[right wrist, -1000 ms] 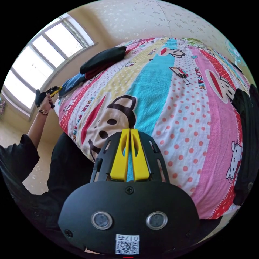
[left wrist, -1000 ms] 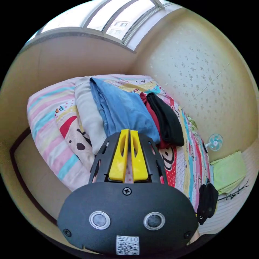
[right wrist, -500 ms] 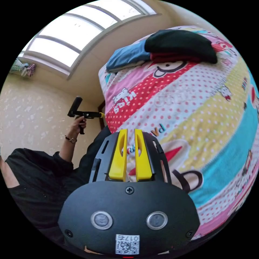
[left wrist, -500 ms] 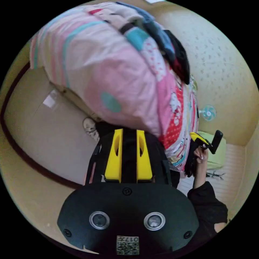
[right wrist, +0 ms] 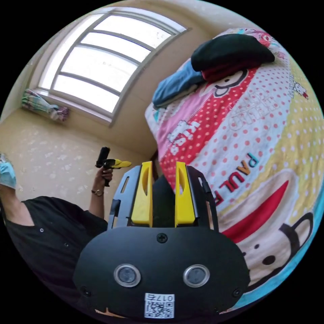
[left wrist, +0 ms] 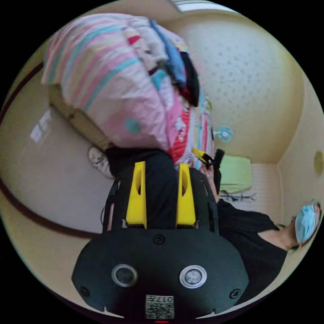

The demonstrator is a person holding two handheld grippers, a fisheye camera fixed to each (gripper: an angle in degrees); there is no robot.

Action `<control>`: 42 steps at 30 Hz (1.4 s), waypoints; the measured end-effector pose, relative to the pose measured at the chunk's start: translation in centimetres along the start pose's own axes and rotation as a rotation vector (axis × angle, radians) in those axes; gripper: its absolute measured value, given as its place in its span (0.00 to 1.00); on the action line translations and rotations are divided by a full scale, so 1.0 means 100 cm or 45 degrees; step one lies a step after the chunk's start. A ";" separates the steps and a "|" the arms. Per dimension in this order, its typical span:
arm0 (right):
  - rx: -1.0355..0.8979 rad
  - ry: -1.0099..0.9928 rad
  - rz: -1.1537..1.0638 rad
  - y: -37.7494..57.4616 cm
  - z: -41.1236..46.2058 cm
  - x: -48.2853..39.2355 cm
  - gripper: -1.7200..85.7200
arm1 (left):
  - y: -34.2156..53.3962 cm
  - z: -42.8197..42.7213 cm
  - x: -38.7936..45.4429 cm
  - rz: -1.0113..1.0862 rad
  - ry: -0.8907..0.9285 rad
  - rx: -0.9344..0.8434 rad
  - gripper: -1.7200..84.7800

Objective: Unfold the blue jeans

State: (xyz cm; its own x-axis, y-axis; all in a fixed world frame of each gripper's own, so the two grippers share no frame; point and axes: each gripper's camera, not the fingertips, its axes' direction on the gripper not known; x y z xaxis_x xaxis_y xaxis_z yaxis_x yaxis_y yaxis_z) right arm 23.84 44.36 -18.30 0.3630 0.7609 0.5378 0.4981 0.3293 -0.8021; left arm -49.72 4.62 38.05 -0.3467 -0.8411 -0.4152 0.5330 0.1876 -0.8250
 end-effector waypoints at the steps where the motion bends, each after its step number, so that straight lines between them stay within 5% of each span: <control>1: 0.028 -0.062 -0.018 0.002 -0.002 -0.005 0.13 | -0.012 0.011 0.046 0.196 0.070 -0.004 0.16; 4: 0.080 -0.005 0.015 0.006 -0.015 0.000 0.13 | -0.035 0.045 0.130 0.462 0.017 -0.067 0.09; 8: 0.165 0.011 0.087 0.026 -0.040 0.026 0.12 | -0.064 0.091 0.130 0.305 -0.225 -0.193 0.08; 13: 0.110 0.181 0.090 0.020 -0.032 0.037 0.11 | -0.031 0.130 0.073 0.237 0.131 -0.092 0.02; 15: 0.062 0.273 0.030 -0.007 -0.014 0.029 0.11 | -0.006 0.124 0.062 0.227 0.066 0.031 0.01; 19: -0.039 0.416 -0.205 -0.128 0.068 -0.015 0.12 | 0.045 0.107 0.050 0.131 -0.322 0.205 0.01; 24: 0.024 0.616 -0.395 -0.306 0.206 -0.081 0.17 | 0.073 0.131 0.057 0.061 -0.833 0.110 0.01; 29: -0.205 0.822 -0.253 -0.411 0.371 -0.035 0.12 | 0.078 0.177 0.045 -0.042 -0.752 0.027 0.01; 33: -0.029 0.695 -0.280 -0.399 0.330 -0.042 0.08 | 0.082 0.194 0.064 -0.023 -0.869 0.086 0.01; 37: 0.161 0.974 -0.453 -0.291 0.203 -0.072 0.07 | 0.079 0.215 0.091 0.093 -0.942 0.079 0.01; 42: 0.275 1.240 -0.198 -0.100 0.046 -0.067 0.07 | 0.078 0.258 0.123 0.238 -0.947 0.030 0.01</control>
State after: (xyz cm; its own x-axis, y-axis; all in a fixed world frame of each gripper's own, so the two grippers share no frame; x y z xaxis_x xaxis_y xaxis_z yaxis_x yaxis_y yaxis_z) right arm 12.80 38.55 -15.13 0.8392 -0.0550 0.5410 0.4765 0.5537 -0.6829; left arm -29.93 -17.33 36.37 0.3570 -0.9179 -0.1733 0.5512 0.3567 -0.7543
